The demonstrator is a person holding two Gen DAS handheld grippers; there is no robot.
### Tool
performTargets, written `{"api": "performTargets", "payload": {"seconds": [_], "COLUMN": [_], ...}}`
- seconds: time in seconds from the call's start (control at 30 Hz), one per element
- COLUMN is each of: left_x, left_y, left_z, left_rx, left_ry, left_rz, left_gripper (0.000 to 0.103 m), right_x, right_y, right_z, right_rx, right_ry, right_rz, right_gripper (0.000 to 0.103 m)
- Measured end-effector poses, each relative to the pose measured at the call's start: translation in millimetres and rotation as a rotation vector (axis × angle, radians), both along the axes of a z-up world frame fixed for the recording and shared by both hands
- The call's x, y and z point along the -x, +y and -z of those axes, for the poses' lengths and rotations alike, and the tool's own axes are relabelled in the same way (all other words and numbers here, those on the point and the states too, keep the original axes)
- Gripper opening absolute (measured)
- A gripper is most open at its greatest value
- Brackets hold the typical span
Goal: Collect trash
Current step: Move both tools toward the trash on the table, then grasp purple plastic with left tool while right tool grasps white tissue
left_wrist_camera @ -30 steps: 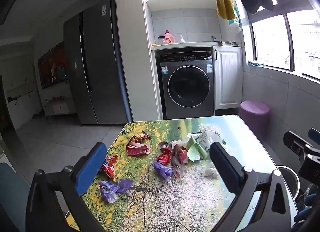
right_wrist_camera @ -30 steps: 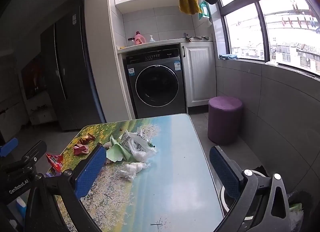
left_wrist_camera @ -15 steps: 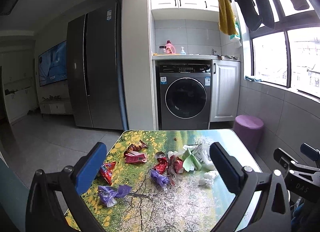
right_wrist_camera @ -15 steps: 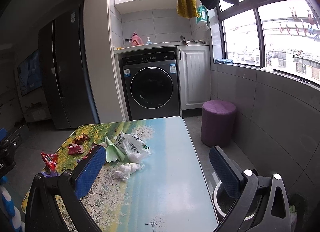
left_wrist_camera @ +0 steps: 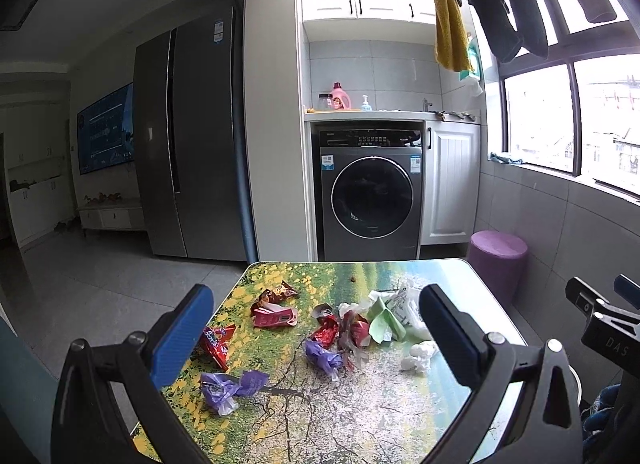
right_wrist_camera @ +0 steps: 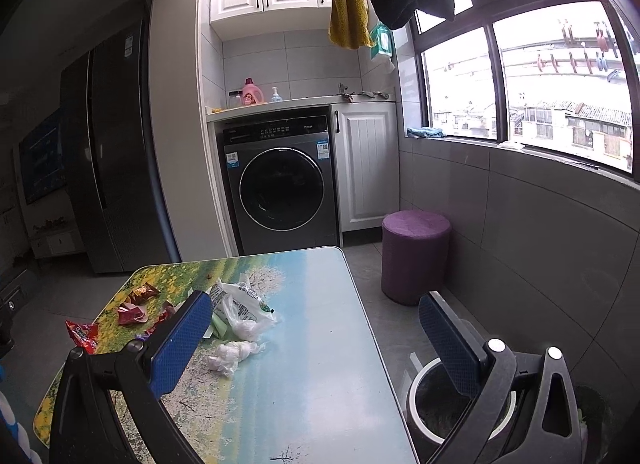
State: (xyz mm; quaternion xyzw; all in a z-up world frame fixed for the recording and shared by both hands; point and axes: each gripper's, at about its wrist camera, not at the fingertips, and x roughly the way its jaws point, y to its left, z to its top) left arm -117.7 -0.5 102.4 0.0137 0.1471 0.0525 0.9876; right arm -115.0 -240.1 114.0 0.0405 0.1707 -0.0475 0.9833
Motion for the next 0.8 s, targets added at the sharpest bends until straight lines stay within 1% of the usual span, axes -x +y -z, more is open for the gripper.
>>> {"api": "performTargets", "payload": {"seconds": [0.23, 0.4, 0.47, 0.57, 0.63, 0.7, 0.8], "left_x": [-13, -27, -34, -42, -48, -51, -54], "left_y": [-5, -1, 9, 29, 47, 69, 100], "left_z": [3, 14, 21, 33, 43, 53, 73], "left_rx": [-0.006, 0.011, 0.023, 0.037, 0.061, 0.084, 0.101], "left_ry": [0.021, 0.062, 0.085, 0.111, 0.14, 0.165, 0.207], "left_rz": [0.027, 0.042, 0.046, 0.021, -0.003, -0.04, -0.084], "left_gripper": [0.103, 0.103, 0.103, 0.103, 0.103, 0.103, 0.103], "right_x": [-2, -16, -22, -38, -51, -66, -93], "right_y": [-10, -12, -11, -1, 7, 17, 33], "right_z": [-8, -7, -3, 9, 19, 32, 56], "right_rx": [-0.019, -0.03, -0.032, -0.025, -0.014, -0.015, -0.022], "right_ry": [-0.038, -0.007, 0.017, 0.067, 0.106, 0.151, 0.249], "right_rz": [0.01, -0.026, -0.059, -0.104, -0.131, -0.17, -0.245], "right_gripper": [0.103, 0.103, 0.103, 0.103, 0.103, 0.103, 0.103]}}
